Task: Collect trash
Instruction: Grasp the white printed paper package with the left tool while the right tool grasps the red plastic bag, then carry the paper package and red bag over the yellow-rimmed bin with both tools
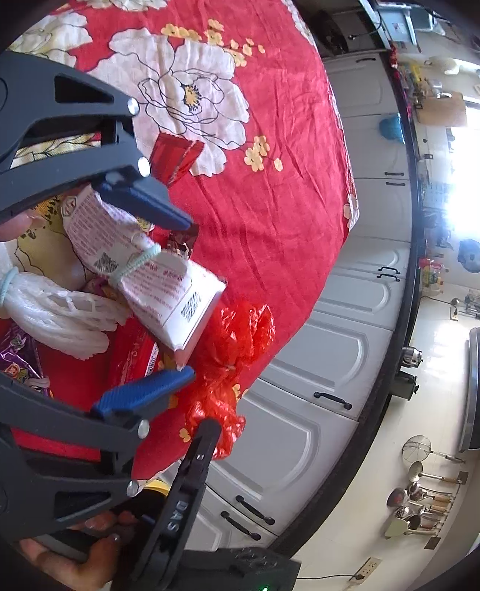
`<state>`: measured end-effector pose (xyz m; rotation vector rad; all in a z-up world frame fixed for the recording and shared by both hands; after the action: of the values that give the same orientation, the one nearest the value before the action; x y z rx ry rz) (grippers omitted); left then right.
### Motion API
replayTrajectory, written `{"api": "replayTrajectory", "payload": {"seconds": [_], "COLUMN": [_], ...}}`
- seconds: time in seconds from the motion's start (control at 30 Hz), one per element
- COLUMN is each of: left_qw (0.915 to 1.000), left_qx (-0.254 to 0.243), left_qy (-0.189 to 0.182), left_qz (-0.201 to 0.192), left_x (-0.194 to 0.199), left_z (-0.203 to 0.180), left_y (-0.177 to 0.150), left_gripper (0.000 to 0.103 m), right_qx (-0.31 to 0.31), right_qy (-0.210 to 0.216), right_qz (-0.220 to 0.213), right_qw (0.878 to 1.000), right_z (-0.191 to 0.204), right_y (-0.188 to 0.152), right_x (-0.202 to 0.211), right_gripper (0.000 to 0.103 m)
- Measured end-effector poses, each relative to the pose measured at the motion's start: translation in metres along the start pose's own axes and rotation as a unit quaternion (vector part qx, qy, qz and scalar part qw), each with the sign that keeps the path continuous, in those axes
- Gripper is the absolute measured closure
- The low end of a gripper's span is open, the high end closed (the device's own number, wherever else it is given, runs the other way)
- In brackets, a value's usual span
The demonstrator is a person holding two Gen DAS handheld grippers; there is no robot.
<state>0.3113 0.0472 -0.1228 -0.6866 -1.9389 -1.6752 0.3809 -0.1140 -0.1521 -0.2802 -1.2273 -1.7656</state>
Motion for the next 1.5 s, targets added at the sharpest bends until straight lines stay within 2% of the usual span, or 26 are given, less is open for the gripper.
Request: {"api": "replayTrajectory", "payload": {"seconds": [0.03,0.37,0.57,0.83,1.03,1.5], "left_qw": [1.0,0.9999,0.9995,0.998,0.997,0.9947], "left_qx": [0.001,-0.011,0.018,0.046,0.049,0.029], "left_qy": [-0.002,-0.011,-0.022,-0.008,-0.004,-0.036], "left_qz": [0.001,-0.004,-0.015,-0.042,-0.06,-0.092], "left_x": [0.0,0.014,0.029,0.052,0.071,0.104], "left_z": [0.0,-0.003,0.008,0.027,0.032,-0.001], "left_y": [-0.001,-0.007,-0.004,0.003,0.011,0.024], "left_gripper": [0.047,0.05,0.05,0.05,0.05,0.05], "right_qx": [0.003,0.016,0.022,0.02,0.021,0.03], "right_qy": [0.0,-0.005,-0.013,-0.017,-0.018,-0.01], "right_qz": [-0.002,-0.031,-0.049,-0.058,-0.059,-0.07], "right_qw": [1.0,0.999,0.998,0.998,0.998,0.997], "right_z": [0.0,0.004,0.002,-0.006,-0.01,-0.008], "right_y": [-0.001,-0.012,-0.018,-0.032,-0.044,-0.055], "right_x": [0.003,0.032,0.052,0.074,0.087,0.119], "right_gripper": [0.093,0.095,0.096,0.096,0.096,0.096]}}
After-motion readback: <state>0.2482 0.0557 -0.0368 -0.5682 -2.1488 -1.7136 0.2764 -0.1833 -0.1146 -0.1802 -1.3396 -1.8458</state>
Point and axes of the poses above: each gripper's, at about its wrist camera, not at the fingertips, and x roughly against the way its jaws point, z to its left, y to its top, the point moved 9 cm from there along -x, roughly the way its jaws point, and after that the axes turned 4 degrees about -x, right-handed, at the moved point
